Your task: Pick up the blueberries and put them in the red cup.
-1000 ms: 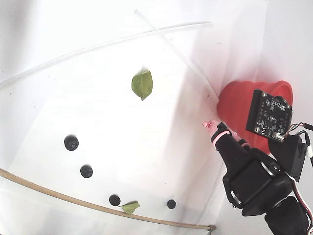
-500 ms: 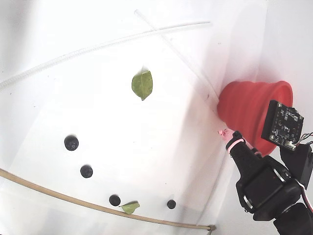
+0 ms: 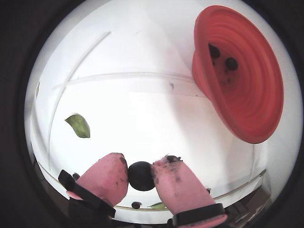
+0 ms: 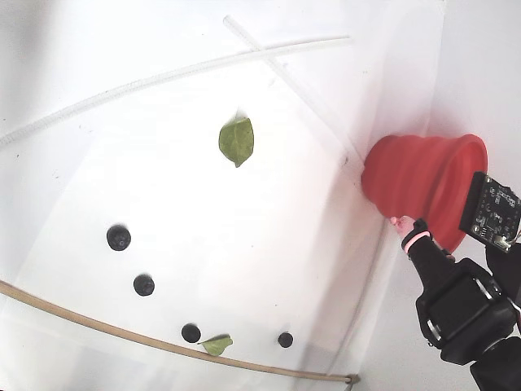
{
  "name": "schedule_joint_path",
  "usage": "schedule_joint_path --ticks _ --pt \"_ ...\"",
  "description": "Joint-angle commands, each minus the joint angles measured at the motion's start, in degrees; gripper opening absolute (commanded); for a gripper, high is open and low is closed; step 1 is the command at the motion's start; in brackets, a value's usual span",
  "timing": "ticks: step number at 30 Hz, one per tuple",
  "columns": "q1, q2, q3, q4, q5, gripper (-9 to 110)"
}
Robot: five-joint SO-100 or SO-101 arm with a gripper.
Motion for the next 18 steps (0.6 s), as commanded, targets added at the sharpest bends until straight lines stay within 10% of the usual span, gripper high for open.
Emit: schedule_joint_path --ticks 1,18 --pt "2.3 2.1 -6.2 -0.7 0.9 9" --pt "7.0 -4.6 -11.7 -4.5 5.3 10"
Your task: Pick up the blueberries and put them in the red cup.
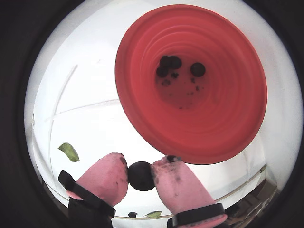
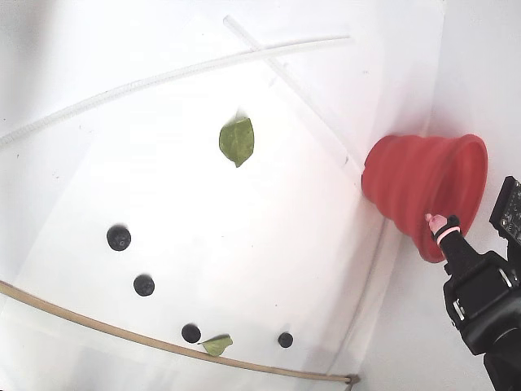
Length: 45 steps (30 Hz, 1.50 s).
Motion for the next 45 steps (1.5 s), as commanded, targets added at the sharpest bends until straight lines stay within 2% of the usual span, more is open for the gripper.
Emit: schedule_joint_path --ticks 1,17,22,27,45 --pt "1.8 0.7 -5.5 -1.5 0.6 10" --pt "4.7 -4.0 -10.2 -6.2 3.8 11" --pt "5.0 -4.7 -10.3 -8.1 4.4 18" --pt "4.6 -4.0 -10.6 -8.0 4.4 19" --pt "-0.1 4.2 -9.3 0.4 3.9 16"
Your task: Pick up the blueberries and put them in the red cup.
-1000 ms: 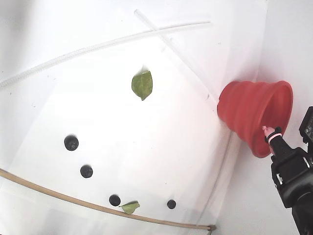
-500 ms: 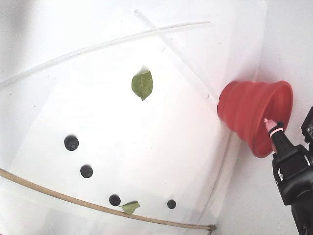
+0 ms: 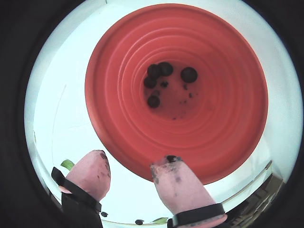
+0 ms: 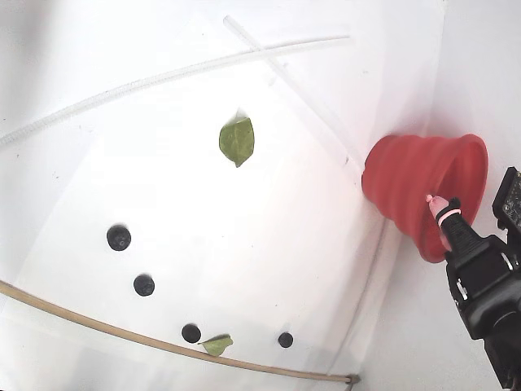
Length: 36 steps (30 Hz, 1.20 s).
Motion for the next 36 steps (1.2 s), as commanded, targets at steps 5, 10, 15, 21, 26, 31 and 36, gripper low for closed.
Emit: schedule_joint_path --ticks 5,10,15,21,26,31,36 --pt "-1.6 11.7 -2.4 3.4 -0.4 16" --pt "-3.0 13.9 -1.5 6.6 -0.7 16" --pt "-4.6 16.1 -0.2 9.9 -1.0 16" --pt "-6.5 18.0 1.9 12.7 -1.1 15" --pt "-7.9 19.0 4.0 14.2 -1.3 15" --pt "-9.6 19.8 5.5 15.8 -1.7 15" --pt "-11.3 20.5 6.6 17.8 -2.2 15"
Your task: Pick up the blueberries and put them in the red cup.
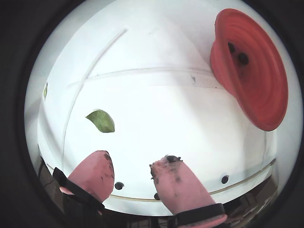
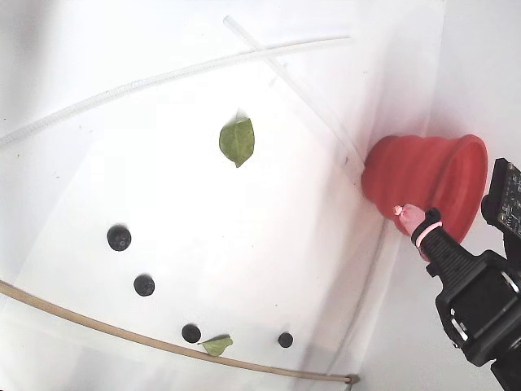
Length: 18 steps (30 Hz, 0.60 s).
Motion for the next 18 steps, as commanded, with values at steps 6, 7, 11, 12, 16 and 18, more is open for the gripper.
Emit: schedule_joint_path --ticks 6,7,11,12,16,18 --pt "-3.3 8.6 1.1 1.9 -1.2 15" --pt "-3.7 8.8 1.2 2.3 -1.4 15" --pt "-5.0 9.3 2.2 3.6 -1.8 15" --pt "-5.3 9.7 2.6 3.7 -1.9 15" --pt "-6.4 10.6 4.5 4.3 -2.6 15" --pt "-7.1 11.1 5.4 4.7 -2.8 15"
